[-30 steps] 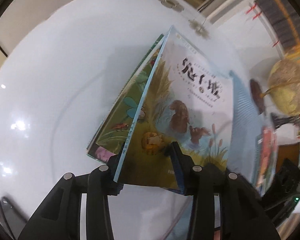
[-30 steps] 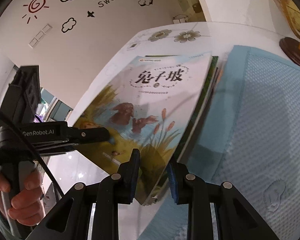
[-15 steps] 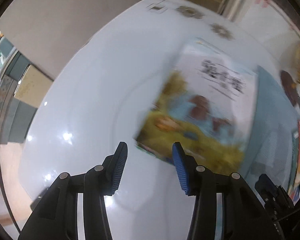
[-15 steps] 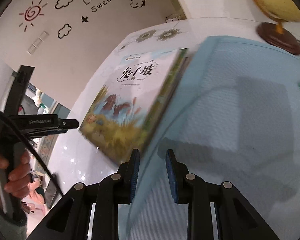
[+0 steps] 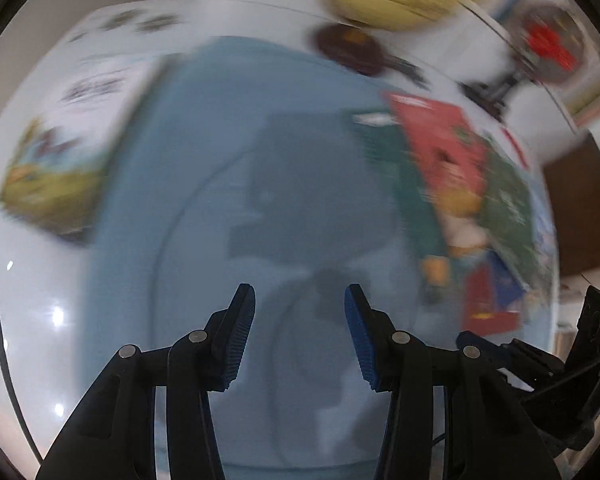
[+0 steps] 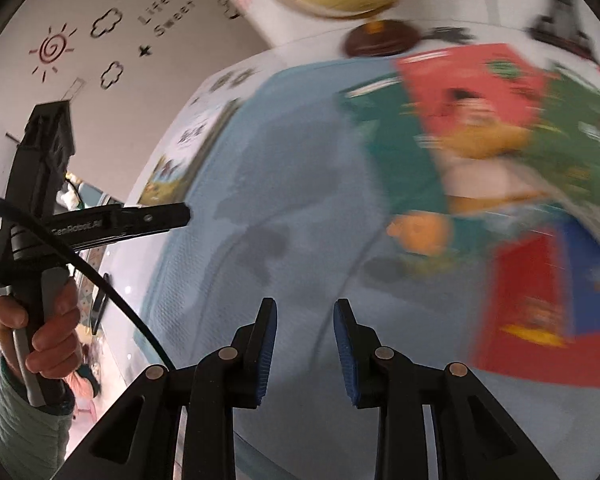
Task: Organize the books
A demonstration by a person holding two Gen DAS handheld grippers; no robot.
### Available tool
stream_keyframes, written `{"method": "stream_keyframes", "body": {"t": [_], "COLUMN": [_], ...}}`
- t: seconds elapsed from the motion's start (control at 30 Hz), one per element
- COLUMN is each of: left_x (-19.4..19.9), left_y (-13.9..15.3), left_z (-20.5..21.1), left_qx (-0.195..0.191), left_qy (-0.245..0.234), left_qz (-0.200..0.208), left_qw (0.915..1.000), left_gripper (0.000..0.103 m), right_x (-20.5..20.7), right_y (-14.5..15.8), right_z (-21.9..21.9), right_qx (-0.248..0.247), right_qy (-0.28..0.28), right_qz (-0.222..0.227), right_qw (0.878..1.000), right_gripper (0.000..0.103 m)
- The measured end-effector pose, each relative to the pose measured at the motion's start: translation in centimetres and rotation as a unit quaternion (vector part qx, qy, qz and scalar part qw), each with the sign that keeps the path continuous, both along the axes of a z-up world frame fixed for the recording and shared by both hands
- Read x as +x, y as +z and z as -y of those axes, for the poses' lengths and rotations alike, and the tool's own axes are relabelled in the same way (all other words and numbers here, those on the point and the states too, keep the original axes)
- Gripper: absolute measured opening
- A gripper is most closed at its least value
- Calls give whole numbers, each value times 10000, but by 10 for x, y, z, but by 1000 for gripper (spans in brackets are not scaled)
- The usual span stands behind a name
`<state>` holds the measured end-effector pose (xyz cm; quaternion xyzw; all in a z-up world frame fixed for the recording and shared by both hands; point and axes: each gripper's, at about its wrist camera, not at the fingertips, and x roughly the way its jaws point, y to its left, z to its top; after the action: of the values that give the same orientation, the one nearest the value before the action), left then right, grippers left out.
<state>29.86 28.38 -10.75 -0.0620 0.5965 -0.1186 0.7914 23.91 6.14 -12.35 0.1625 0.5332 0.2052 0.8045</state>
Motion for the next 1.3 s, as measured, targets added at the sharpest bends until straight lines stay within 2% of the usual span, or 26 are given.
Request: {"method": "stream_keyframes", "body": {"t": [0.13, 0.2, 0.3, 0.47, 0.53, 0.63, 0.73, 0.8, 0.9, 1.0, 1.1, 1.2, 1.3], "left_x": [1, 9, 19, 51, 65, 85, 95, 95, 88, 78, 60, 35, 2], "left_y": [7, 9, 9, 9, 3, -11, -26, -34, -33, -30, -29, -28, -29], "left_z": [88, 130, 173, 213, 223, 233, 240, 243, 246, 249, 252, 238, 215], "left_qx": [-87, -179, -309, -70, 96, 382, 333, 302, 232, -117, 92, -61, -453], "left_qy": [-515, -714, -847, -722, -634, -495, -520, -525, -681, -956, -1118, -1043, -828], "left_qz": [82, 133, 195, 380, 424, 466, 313, 216, 300, 137, 234, 190, 29], "left_qw": [9986, 9972, 9957, 9966, 9970, 9970, 9976, 9979, 9970, 9953, 9934, 9943, 9955], "left_gripper": [44, 44, 44, 44, 45, 45, 45, 45, 45, 46, 46, 46, 45], "right_x": [-12, -15, -17, 2, 20, 36, 46, 53, 55, 54, 52, 43, 24], "right_y": [9, 15, 20, 22, 15, 2, -6, -12, -15, -16, -17, -16, -15], "right_z": [79, 116, 163, 212, 222, 234, 234, 229, 221, 214, 213, 211, 200], "right_qx": [-56, -158, -276, -641, -887, -772, -499, -545, -583, -620, -668, -595, -745], "right_qy": [-504, -789, -1057, -1341, -1401, -1412, -1358, -1325, -1214, -1097, -1020, -815, -427], "right_qz": [37, 139, 231, 267, 168, 74, 45, -13, 19, 48, 61, 46, 97], "right_qw": [9987, 9967, 9937, 9885, 9860, 9869, 9895, 9897, 9909, 9920, 9925, 9949, 9963], "right_gripper": [39, 56, 57, 57, 57, 57, 57, 57, 57, 60, 60, 60, 60]}}
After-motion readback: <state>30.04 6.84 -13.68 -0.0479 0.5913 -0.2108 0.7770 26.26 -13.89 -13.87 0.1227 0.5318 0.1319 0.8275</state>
